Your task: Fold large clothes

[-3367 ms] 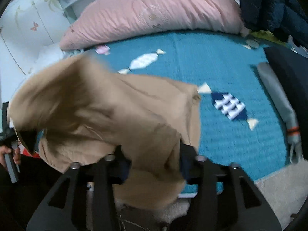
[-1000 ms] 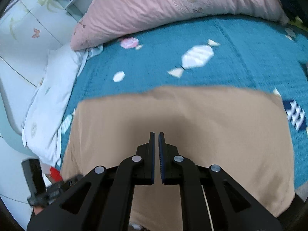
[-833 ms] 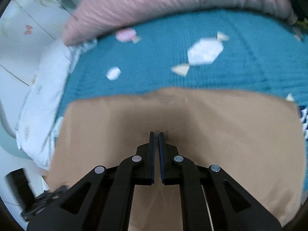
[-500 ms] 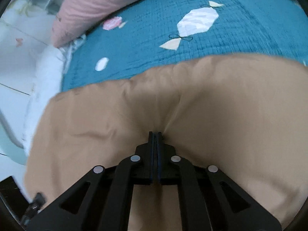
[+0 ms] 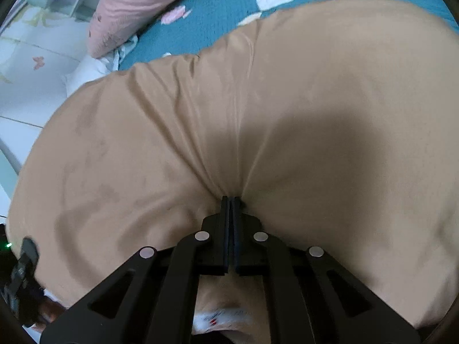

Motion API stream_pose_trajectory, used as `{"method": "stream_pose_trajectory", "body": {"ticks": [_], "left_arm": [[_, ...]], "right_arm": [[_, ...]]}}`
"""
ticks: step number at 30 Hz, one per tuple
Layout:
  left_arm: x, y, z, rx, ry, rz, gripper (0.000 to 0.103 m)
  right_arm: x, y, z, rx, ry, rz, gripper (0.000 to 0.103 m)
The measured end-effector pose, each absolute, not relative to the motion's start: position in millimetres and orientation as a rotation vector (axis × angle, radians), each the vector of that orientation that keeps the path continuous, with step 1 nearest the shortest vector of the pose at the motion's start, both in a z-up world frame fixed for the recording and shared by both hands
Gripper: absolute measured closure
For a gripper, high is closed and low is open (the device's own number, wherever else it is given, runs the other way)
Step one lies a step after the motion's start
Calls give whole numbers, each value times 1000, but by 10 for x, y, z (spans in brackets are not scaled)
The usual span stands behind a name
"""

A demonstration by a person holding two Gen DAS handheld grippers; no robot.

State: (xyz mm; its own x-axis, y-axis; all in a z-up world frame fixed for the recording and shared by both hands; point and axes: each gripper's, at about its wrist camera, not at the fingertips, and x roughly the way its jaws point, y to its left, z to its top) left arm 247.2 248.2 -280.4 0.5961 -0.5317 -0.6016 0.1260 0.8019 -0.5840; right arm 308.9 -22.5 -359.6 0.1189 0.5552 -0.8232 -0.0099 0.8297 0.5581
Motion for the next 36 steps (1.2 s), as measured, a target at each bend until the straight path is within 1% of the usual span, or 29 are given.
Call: {"method": "stream_pose_trajectory", "body": {"ticks": [2,4,5,6,8,9,13,14,15,22,30,36], "left_arm": [[2478,2437,-2762,-514,850,-413,85],[2490,2384,-2734,-508,847,-422,85],[2499,2359,-2719,-508,848,-431,85],[2513,2302,-2707,-500,855,-446,85],[2550,2149,-2738,-457,885,-466,85],[2551,2039,-2740,-439,885,-484,85],[2610,1724,-2688,-409,888,-548,85],[2620,1654,-2673,-399,887,-562,85],[2638,1544,-2643,-384,887,-584,85],[2766,835,-2681,-315,926,-660,85],[3006,12,-2898,-309,1018,-745,85],[3283,-611,-3085,-296,1081,-775,85]], "right_arm": [[2907,-291,-3492,526,1399,471,99],[2750,-325,-3510,550,1424,467,99],[2683,-290,-3619,551,1462,457,99],[2631,-284,-3768,542,1500,446,103],[2556,-293,-4011,593,1493,471,103],[2546,-279,-4023,575,1480,480,103],[2489,-237,-3890,503,1454,484,103],[2440,-302,-3812,519,1425,484,103],[2396,-359,-3742,526,1396,487,98],[2074,-1126,-3188,569,1171,357,97],[1804,-1927,-3086,602,1108,206,97],[1765,-2156,-3048,579,1080,146,97]]}}
